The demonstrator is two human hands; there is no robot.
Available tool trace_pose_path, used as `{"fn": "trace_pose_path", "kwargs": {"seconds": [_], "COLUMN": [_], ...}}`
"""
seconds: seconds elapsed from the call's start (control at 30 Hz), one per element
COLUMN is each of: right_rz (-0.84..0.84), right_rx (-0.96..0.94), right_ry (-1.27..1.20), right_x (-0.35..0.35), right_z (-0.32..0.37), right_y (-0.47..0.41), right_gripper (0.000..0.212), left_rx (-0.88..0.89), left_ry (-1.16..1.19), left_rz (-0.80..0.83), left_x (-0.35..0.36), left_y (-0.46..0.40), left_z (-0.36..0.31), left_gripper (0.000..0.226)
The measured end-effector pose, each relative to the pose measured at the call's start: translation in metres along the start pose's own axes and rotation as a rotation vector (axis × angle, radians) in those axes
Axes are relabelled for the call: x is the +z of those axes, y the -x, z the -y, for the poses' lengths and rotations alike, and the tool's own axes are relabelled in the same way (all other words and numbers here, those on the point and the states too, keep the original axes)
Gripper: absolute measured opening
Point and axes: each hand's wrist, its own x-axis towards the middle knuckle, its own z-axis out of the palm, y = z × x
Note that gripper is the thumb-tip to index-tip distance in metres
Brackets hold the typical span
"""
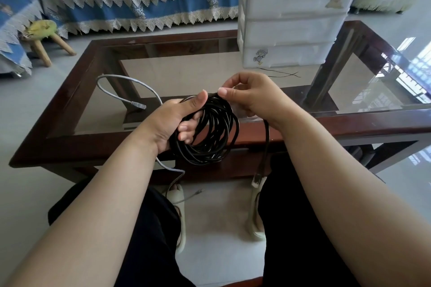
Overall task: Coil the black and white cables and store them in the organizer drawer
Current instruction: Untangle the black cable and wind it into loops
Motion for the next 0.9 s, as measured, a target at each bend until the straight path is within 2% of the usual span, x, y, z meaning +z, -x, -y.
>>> {"fn": "trace_pose_path", "kwargs": {"seconds": [0.13,0.23,0.3,0.47,0.57,0.67,0.9], "right_rz": [-0.164,-0.234,-0.246,-0.235,-0.209,-0.275,-0.251], "right_rx": [-0.119,-0.174,-0.155,0.010,0.093,0.183,0.440], "right_ry": [0.053,0.041,-0.006,-0.244,-0.386,-0.520,-0.941], "right_x": [0.007,0.012,0.015,0.023,0.038,0.057,0.071], "right_z": [0.000,0.001,-0.001,-0.011,-0.017,-0.023,-0.029], "right_y": [0.000,0.001,0.000,-0.004,-0.004,-0.003,-0.007], "right_gripper": [0.022,0.020,0.021,0.024,0.030,0.032,0.015], "left_rx": [0.001,-0.019,-0.033,0.034,0.079,0.094,0.123], "left_ry": [0.048,0.082,0.199,0.490,0.530,0.555,0.548], "left_rz": [0.014,-0.008,0.006,-0.089,-0.195,-0.270,-0.367], "left_x": [0.001,0.006,0.007,-0.003,-0.003,0.000,0.005], "left_y": [0.000,0.000,-0.001,-0.002,-0.001,-0.002,-0.004], "left_z": [-0.003,-0.003,-0.001,-0.006,-0.008,-0.006,-0.006], "left_gripper": [0.044,0.037,0.037,0.042,0.045,0.046,0.045]}}
